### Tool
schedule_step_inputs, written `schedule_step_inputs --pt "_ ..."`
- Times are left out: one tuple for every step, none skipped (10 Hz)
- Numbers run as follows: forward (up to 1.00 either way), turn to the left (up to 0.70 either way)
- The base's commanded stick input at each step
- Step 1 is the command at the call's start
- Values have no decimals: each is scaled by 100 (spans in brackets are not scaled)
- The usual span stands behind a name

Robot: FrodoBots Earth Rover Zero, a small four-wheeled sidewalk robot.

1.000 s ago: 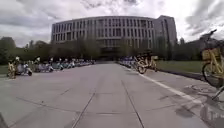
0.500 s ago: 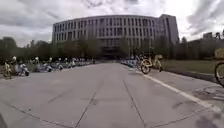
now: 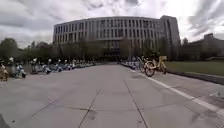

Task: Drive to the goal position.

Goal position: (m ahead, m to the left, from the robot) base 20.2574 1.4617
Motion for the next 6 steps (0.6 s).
schedule_step_inputs --pt "70 1" --pt "70 1" --pt "70 1" --pt "70 1" --pt "70 -18" --pt "70 -34"
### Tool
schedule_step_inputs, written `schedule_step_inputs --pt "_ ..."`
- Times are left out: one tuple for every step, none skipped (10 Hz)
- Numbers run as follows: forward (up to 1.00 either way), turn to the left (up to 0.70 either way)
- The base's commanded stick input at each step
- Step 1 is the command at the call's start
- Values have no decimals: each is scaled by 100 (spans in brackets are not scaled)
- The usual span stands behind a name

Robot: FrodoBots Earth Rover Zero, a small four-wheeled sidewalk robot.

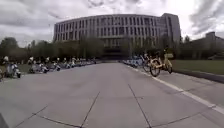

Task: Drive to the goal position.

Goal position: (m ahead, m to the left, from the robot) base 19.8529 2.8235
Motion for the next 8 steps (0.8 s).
schedule_step_inputs --pt "70 -34" --pt "70 -34" --pt "70 -30" --pt "70 -7" --pt "70 1" --pt "70 1" --pt "70 1" --pt "70 1"
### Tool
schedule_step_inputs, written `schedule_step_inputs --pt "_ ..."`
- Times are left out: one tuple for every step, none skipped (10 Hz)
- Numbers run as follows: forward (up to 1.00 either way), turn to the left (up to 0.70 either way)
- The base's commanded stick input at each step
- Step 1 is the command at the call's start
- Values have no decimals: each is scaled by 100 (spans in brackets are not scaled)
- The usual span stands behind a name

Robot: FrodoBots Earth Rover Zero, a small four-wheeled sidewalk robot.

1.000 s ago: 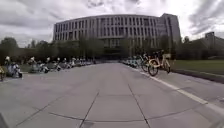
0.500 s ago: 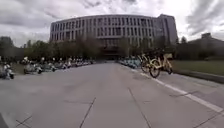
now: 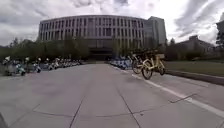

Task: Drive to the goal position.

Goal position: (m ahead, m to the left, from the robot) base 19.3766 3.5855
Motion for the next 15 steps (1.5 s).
schedule_step_inputs --pt "70 1" --pt "70 1" --pt "70 1" --pt "70 1" --pt "70 1" --pt "70 1" --pt "70 1" --pt "70 1" --pt "70 1" --pt "70 1" --pt "70 1" --pt "70 1" --pt "70 1" --pt "70 1" --pt "70 1"
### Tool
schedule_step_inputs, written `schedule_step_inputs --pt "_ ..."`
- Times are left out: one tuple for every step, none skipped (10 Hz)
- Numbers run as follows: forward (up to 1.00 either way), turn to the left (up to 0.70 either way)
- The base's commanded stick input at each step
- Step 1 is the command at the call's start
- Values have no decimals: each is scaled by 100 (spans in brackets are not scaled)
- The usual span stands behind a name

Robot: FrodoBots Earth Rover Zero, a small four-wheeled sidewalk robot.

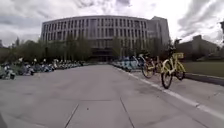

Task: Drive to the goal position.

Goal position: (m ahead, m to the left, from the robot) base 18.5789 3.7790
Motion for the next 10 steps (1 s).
schedule_step_inputs --pt "70 1" --pt "70 1" --pt "70 1" --pt "70 1" --pt "70 1" --pt "70 1" --pt "70 1" --pt "70 1" --pt "70 1" --pt "70 -2"
